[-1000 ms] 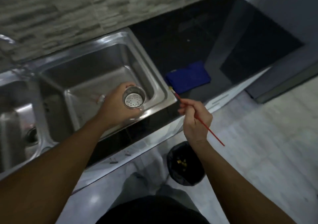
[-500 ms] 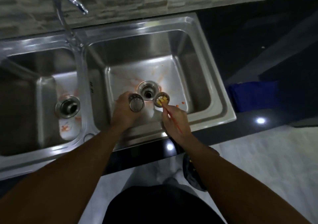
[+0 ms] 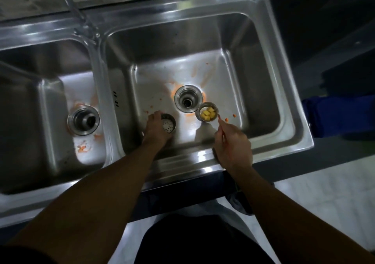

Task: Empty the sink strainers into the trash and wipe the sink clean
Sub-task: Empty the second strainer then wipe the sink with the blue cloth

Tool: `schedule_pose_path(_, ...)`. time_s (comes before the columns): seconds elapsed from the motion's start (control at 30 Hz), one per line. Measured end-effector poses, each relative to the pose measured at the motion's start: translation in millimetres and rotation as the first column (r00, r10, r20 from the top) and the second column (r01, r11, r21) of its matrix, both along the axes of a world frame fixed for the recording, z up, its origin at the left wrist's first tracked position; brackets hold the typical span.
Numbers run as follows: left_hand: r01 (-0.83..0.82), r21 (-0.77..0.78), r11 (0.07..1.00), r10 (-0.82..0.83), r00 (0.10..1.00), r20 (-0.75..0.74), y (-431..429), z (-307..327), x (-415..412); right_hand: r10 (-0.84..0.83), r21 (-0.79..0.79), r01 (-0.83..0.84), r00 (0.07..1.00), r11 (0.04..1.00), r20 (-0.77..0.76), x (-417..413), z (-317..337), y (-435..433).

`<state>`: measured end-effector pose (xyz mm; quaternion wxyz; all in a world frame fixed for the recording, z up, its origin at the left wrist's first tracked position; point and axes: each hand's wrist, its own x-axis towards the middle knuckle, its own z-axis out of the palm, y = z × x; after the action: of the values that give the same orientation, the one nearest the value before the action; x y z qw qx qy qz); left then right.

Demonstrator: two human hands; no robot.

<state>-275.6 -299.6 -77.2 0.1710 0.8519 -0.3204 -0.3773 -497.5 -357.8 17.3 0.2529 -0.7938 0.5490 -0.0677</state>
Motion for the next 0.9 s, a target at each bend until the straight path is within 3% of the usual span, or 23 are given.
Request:
schedule_pose_path(0.3,0.013,0.035,0.999,-0.012,1.0,-0.008,-3,-20,3,0.001,-0.025,-0.001,1.0,1.0,0.016,2,-1,-2)
schedule_pose_path(0.4,0.107,0.051,0.993,-0.111,0.989,0.096,-12,-18,0,-0.011,-0.008,0.011,1.0,1.0,0.016,3,-1,-3)
schedule_pose_path(0.47,0.176,-0.038,0.984,-0.168,0.971,0.168,-27,-15,-5,-0.019,-0.005,0.019,1.0,1.0,0.012,3,-1,-3)
schedule_pose_path(0.63,0.286,-0.17,0.943,-0.291,0.957,-0.004,-71,-19,-27,-0.021,0.046,0.022,1.0,0.999,-0.022,1,-7,-5)
schedule_pose_path(0.9,0.457,-0.255,0.852,-0.489,0.869,-0.075,-106,-47,-51,-0.007,0.069,0.006,1.0,0.998,0.005,-3,-14,-4)
